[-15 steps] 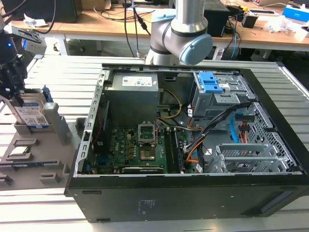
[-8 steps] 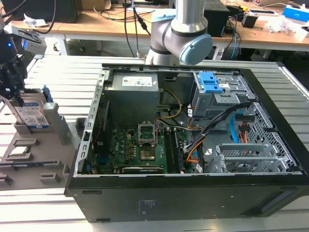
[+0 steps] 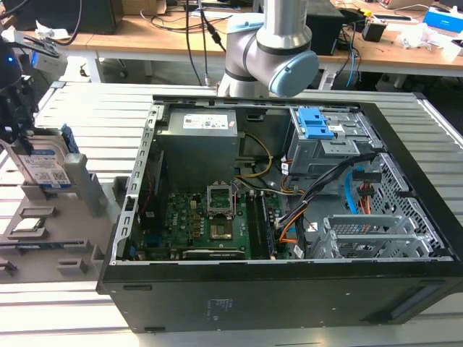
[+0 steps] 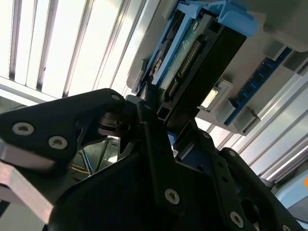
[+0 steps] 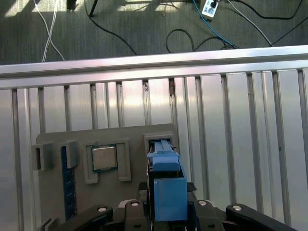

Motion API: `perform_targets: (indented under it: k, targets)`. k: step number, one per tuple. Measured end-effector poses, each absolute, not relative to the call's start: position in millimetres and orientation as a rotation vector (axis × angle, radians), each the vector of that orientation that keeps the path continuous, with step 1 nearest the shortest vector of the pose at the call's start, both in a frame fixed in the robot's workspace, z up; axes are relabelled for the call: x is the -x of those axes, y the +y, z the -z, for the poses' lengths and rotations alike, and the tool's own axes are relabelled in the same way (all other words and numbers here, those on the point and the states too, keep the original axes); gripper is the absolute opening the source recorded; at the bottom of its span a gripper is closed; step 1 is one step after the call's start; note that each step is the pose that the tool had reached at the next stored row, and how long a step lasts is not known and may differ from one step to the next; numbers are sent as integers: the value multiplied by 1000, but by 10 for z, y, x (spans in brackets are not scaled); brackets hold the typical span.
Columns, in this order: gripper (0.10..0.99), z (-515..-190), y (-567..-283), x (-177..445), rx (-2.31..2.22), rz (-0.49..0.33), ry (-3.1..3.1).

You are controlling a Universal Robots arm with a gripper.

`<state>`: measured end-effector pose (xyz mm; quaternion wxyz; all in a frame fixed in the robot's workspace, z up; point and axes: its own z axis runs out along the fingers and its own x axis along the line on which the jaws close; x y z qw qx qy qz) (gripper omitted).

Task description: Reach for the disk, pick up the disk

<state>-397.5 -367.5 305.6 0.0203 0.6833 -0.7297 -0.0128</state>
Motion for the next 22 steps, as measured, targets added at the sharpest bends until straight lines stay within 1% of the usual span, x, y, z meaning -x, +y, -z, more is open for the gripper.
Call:
perform_targets:
  k: [10, 22]
  targets:
    - [369, -3208, -3668, 3972, -2119, 40, -2263]
    - [369, -3464, -3658, 3959, -2119, 40, -2263]
